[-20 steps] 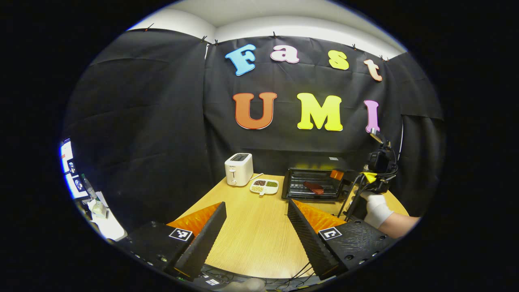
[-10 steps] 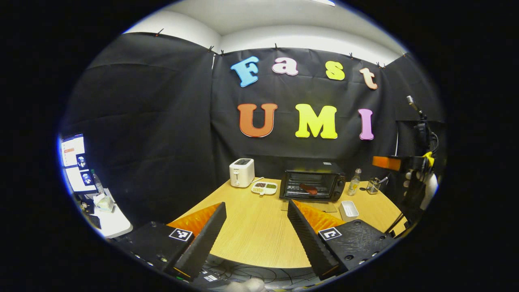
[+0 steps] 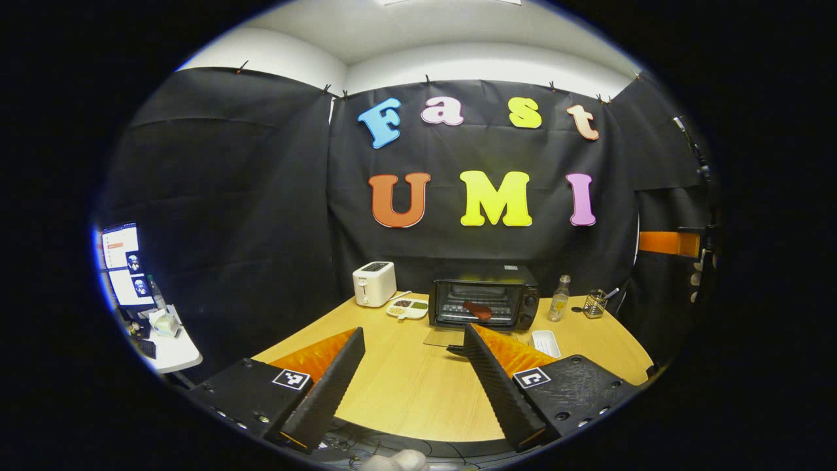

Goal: Open the electric oven with the left hand, put the food in, and close the electric oven.

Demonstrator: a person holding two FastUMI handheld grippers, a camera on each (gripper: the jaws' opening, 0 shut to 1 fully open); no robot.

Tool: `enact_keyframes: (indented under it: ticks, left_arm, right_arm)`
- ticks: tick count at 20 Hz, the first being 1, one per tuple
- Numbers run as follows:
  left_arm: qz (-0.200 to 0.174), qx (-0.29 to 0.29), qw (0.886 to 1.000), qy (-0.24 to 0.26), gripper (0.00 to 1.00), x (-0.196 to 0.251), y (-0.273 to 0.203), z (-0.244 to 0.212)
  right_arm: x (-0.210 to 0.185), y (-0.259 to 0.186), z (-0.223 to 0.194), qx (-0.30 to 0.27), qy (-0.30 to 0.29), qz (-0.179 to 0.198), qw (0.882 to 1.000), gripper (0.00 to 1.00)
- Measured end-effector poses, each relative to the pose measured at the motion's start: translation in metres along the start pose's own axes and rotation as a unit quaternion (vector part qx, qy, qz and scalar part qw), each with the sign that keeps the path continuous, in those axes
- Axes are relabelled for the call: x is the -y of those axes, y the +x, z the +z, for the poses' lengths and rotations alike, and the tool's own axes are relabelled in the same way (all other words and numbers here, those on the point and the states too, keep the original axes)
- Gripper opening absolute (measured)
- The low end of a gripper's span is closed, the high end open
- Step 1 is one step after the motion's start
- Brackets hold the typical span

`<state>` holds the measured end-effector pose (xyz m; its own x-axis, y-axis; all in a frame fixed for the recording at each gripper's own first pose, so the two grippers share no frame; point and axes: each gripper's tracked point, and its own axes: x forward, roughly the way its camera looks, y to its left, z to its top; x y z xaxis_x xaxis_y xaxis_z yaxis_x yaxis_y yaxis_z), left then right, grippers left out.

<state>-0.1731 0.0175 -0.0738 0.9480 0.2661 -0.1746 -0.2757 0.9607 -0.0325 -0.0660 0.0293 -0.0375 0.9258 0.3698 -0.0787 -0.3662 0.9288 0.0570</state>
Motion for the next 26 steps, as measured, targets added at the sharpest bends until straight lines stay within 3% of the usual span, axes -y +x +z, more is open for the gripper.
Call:
enact_keyframes:
  ticks: [5,6,7,12,13,19,26]
  left_arm:
    - [-0.021,-0.034,0.999,0.011,0.96,0.048,0.029,-0.043]
    - [-0.029,-0.047,0.998,0.013,0.96,0.055,0.038,-0.054]
    - [-0.036,-0.055,0.998,0.014,0.96,0.061,0.049,-0.065]
    - [-0.082,-0.099,0.992,0.017,0.96,0.095,0.114,-0.123]
    - [-0.092,-0.106,0.990,0.016,0.96,0.101,0.129,-0.133]
    - [-0.141,-0.153,0.978,0.027,0.97,0.121,0.204,-0.188]
    - [-0.165,-0.186,0.967,0.046,1.00,0.126,0.257,-0.232]
  right_arm:
    - [0.046,-0.017,-0.017,-0.014,0.007,-0.030,0.999,1.00]
    - [0.055,-0.018,-0.022,-0.022,0.005,-0.040,0.999,0.96]
    - [0.064,-0.021,-0.027,-0.029,0.006,-0.052,0.998,1.00]
    - [0.085,-0.022,-0.032,-0.051,0.013,-0.107,0.993,0.96]
    - [0.085,-0.022,-0.030,-0.052,0.012,-0.116,0.992,1.00]
    - [0.082,-0.008,-0.020,-0.060,0.018,-0.175,0.983,1.00]
    - [0.071,-0.002,-0.027,-0.086,0.022,-0.220,0.972,1.00]
